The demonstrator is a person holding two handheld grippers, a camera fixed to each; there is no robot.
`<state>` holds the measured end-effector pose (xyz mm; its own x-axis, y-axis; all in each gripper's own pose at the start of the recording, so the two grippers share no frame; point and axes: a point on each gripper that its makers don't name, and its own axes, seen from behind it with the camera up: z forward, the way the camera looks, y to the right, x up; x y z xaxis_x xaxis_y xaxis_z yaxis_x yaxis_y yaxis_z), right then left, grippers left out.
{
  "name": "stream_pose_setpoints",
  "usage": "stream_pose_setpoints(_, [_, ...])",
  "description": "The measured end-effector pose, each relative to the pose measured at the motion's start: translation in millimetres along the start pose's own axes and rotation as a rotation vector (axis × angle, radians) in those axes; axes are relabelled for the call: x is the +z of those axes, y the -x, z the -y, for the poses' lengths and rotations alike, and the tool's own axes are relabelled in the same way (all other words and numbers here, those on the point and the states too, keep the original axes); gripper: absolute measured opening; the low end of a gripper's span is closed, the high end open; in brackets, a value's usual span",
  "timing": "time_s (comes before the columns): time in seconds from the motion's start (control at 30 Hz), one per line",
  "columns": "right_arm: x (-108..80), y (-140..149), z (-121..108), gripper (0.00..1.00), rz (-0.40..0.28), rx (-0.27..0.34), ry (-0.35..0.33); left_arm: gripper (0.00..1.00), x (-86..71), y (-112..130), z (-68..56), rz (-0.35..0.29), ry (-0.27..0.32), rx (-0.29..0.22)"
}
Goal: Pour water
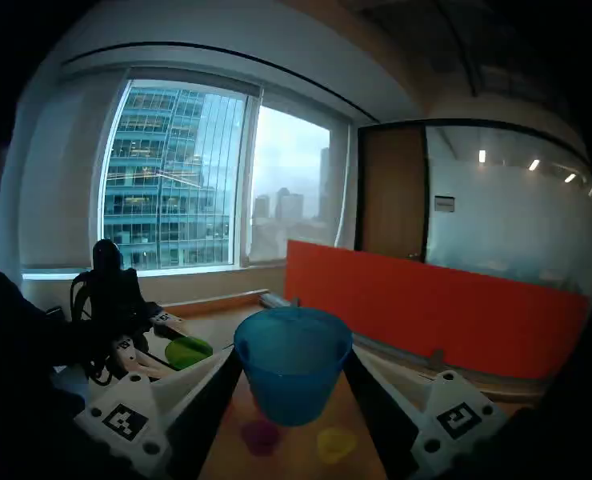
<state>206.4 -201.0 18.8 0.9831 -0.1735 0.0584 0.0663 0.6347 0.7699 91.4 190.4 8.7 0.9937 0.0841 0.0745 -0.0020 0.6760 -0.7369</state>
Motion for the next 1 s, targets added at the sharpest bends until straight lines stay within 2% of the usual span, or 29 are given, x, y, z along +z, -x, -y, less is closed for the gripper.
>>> stream_pose_setpoints(0.67, [-0.1, 61, 3, 0.90, 0.115, 0.038, -0.028, 0.87, 4.0, 26, 6.0, 0.102, 0.006, 0.030])
stream_pose_setpoints(1.0, [-2.3, 86, 5, 0.90, 0.185, 0.020, -0.052, 0.87, 5.4, 42, 6.6, 0.161, 0.015, 0.047])
